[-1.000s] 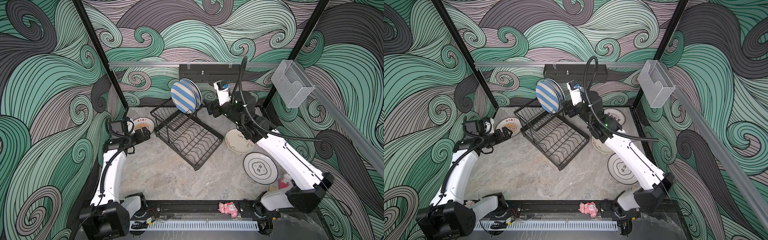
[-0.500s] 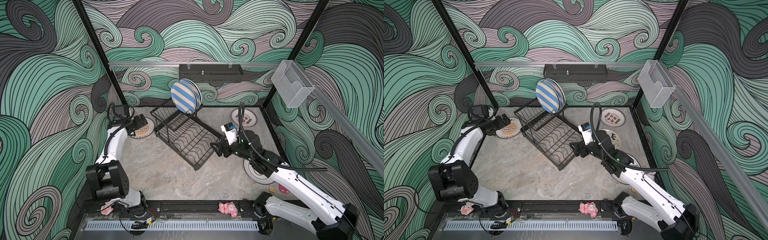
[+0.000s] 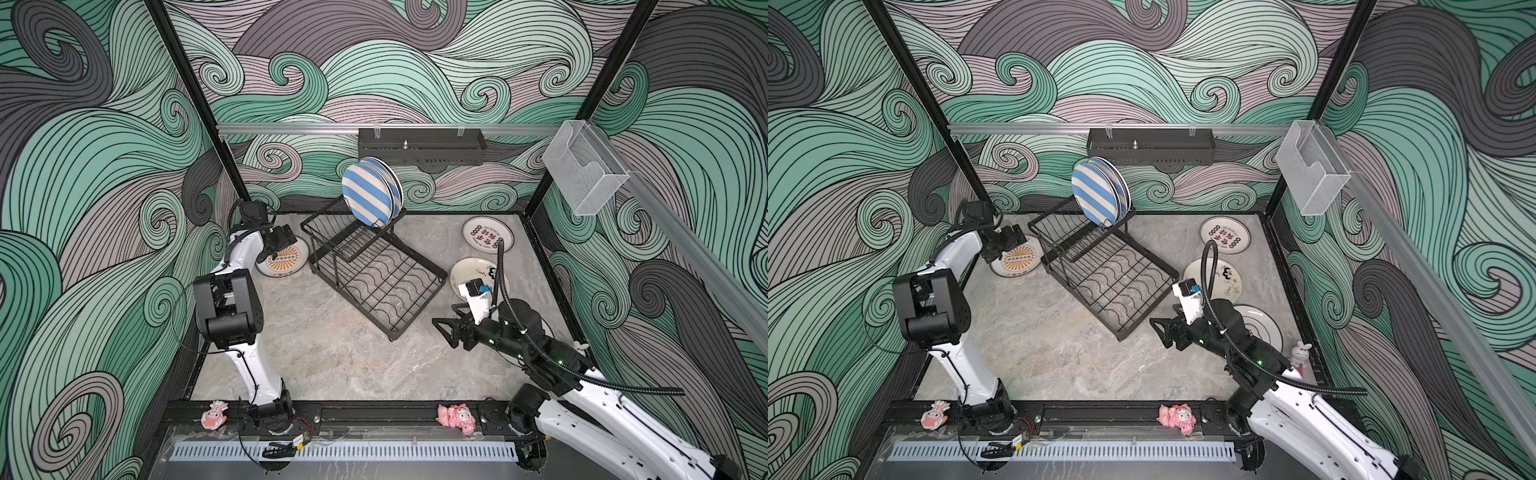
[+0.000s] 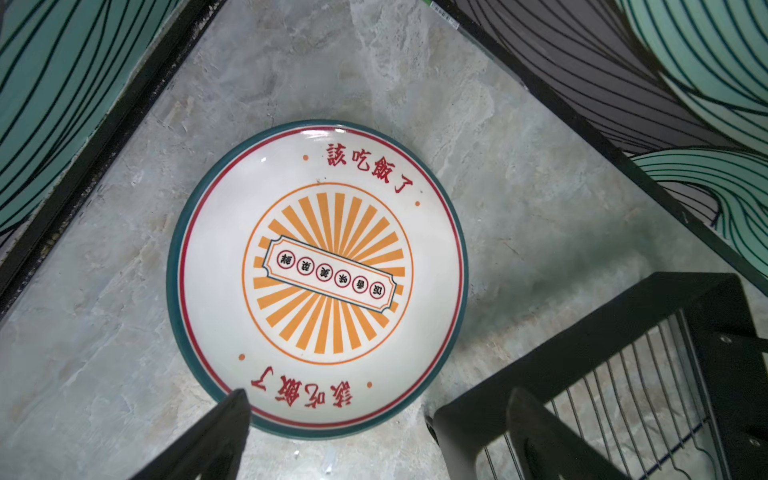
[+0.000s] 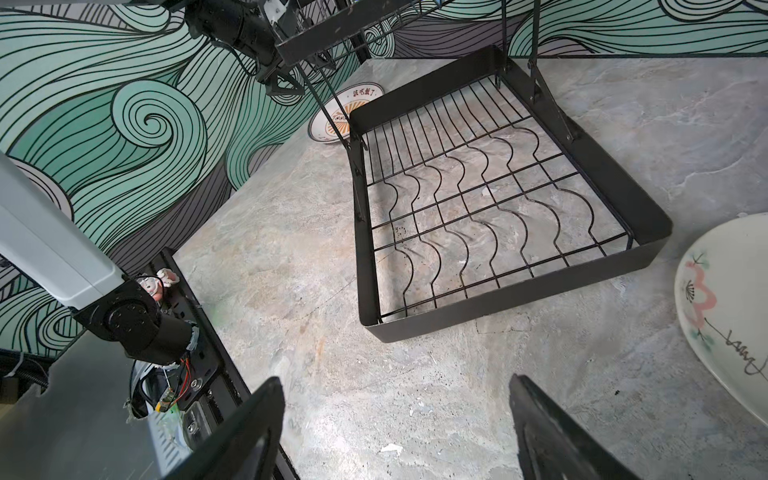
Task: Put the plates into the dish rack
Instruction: 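Move the left gripper onto the orange sunburst plate while the right gripper waits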
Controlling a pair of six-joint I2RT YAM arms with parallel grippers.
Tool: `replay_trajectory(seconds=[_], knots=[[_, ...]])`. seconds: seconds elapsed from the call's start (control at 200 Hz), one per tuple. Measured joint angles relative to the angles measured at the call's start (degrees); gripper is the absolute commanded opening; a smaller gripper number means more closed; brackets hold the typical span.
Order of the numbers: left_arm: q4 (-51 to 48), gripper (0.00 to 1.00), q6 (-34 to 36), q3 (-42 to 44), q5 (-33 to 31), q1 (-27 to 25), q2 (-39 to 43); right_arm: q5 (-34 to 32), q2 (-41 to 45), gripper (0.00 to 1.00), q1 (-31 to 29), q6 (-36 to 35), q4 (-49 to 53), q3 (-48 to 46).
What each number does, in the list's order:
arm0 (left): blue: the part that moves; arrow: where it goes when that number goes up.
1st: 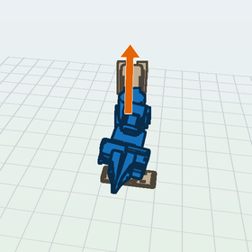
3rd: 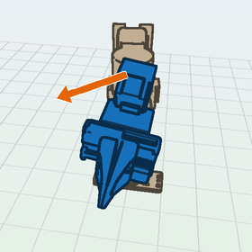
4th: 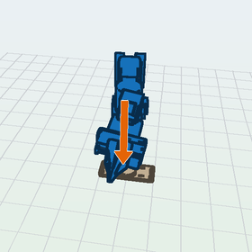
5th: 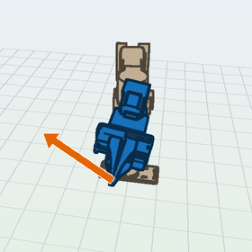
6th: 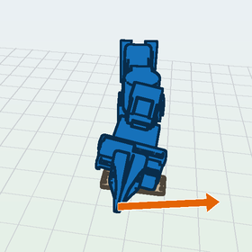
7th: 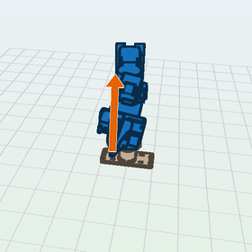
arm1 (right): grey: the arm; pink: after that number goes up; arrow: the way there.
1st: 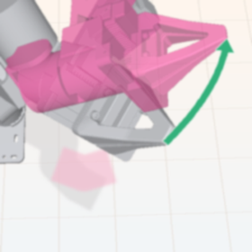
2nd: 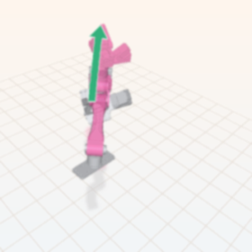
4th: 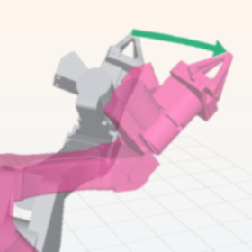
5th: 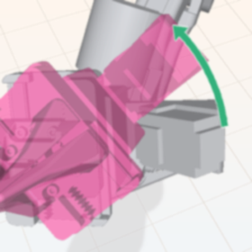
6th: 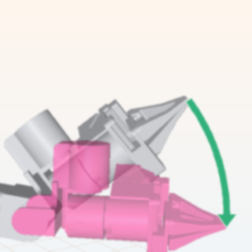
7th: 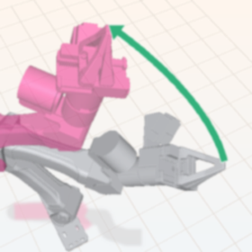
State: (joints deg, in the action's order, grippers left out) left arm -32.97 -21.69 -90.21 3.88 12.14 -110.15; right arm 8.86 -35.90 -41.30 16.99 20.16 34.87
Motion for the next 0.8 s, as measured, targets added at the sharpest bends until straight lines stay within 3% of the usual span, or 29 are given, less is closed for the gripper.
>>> replay_trajectory(seconds=[0.801], knots=[[0.6,0.99,-0.9,0.2,4.9,0.2,-9.9,3.1,0.1,0.88,0.0,1.9,2.3,-0.9]])
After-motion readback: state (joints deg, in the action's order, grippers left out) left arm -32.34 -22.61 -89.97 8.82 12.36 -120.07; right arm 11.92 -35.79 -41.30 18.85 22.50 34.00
